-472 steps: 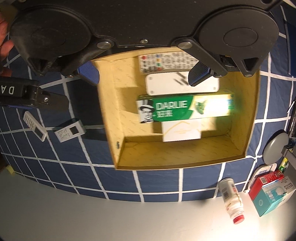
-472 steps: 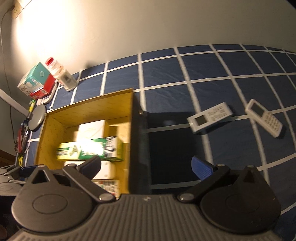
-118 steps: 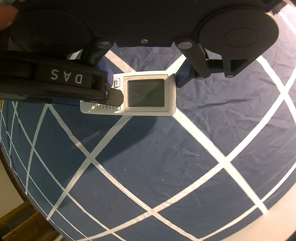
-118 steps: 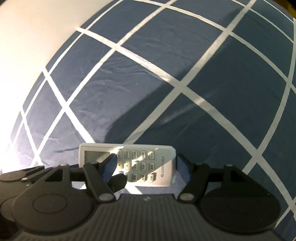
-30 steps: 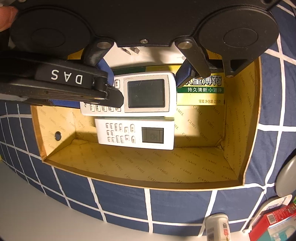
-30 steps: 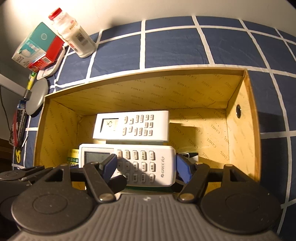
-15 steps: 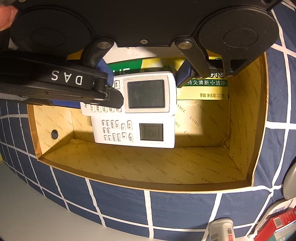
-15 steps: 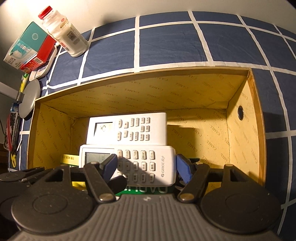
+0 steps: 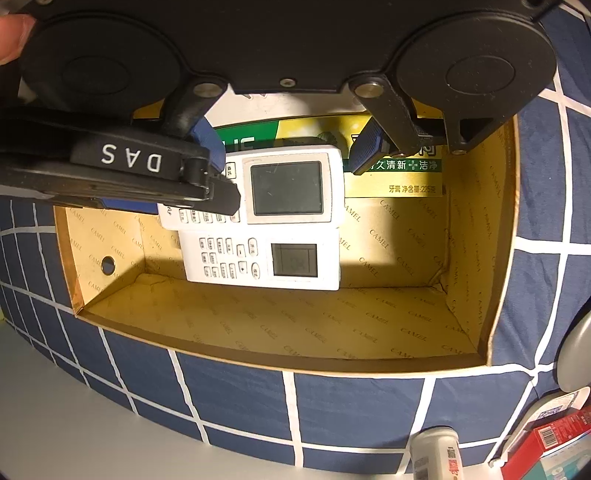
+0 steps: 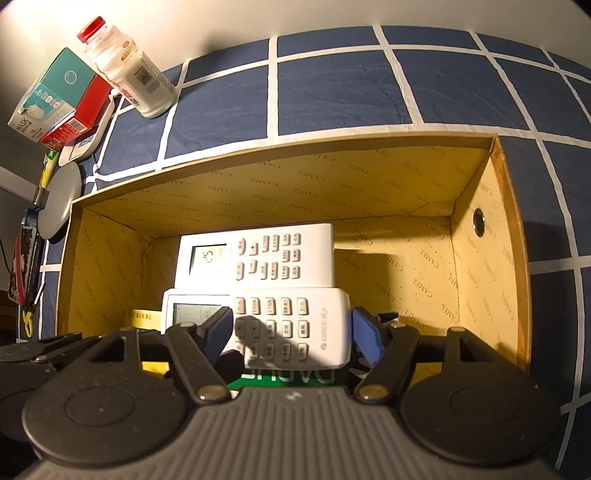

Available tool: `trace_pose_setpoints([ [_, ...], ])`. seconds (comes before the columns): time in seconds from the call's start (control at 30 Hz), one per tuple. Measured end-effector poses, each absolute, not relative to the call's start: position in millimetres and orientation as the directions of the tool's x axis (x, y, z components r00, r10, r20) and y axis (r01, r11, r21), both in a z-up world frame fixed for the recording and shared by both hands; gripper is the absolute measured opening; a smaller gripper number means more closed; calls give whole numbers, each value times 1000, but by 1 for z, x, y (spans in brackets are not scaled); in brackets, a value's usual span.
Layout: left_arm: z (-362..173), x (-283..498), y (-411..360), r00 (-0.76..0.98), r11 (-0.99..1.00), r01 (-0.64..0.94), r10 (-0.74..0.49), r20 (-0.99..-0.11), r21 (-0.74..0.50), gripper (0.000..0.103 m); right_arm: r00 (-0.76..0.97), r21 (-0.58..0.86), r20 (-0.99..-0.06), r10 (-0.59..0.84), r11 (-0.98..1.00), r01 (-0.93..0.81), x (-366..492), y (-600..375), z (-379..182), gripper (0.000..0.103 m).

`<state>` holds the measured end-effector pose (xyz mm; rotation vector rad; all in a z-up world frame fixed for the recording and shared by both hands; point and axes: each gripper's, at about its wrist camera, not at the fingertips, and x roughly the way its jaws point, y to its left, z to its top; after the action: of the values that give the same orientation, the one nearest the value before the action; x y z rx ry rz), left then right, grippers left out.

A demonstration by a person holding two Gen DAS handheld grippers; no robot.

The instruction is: Organize objects

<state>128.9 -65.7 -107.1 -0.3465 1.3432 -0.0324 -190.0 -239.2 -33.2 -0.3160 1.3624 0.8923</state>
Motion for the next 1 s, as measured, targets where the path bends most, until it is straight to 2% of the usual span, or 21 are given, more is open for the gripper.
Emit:
trace_pose_setpoints([
  [0.13, -100, 124, -63, 244, 950, -185, -204, -948, -252, 74, -33, 287, -926, 376, 645, -708, -190, -244, -26, 69],
  [0.23, -93, 118, -62, 247, 952, -199, -180, -952, -232, 79, -24, 287, -922, 386, 642, -710, -192, -250, -17, 69],
  [0.43, -73, 102, -58, 261, 956, -216, -138, -955, -197, 80, 3, 276, -915, 404, 633, -723, -197, -267, 8, 70],
  [0.6, -53, 90, -55, 283, 961, -218, -101, -954, -167, 88, 39, 269, -907, 419, 648, -713, -201, -285, 28, 73],
  [0.8, -35, 76, -54, 298, 967, -214, -72, -952, -140, 88, 51, 272, -902, 429, 655, -705, -205, -306, 41, 78],
  [1.0, -26, 63, -58, 307, 971, -212, -45, -951, -115, 99, 49, 267, -901, 431, 639, -722, -211, -323, 48, 88],
])
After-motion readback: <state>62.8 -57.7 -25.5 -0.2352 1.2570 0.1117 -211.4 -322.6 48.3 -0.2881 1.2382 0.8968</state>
